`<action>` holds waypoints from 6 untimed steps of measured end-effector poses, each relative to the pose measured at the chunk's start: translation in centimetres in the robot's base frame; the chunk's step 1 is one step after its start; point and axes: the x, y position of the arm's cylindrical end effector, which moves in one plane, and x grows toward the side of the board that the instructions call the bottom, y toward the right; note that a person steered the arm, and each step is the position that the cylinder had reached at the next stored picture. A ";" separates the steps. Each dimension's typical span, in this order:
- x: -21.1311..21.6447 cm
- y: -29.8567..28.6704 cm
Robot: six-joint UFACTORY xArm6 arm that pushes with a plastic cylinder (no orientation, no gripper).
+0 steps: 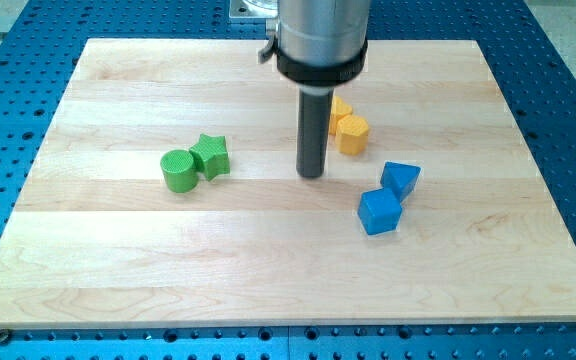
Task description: Place the hexagon at the right of the heart
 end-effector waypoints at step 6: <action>-2.9 4.8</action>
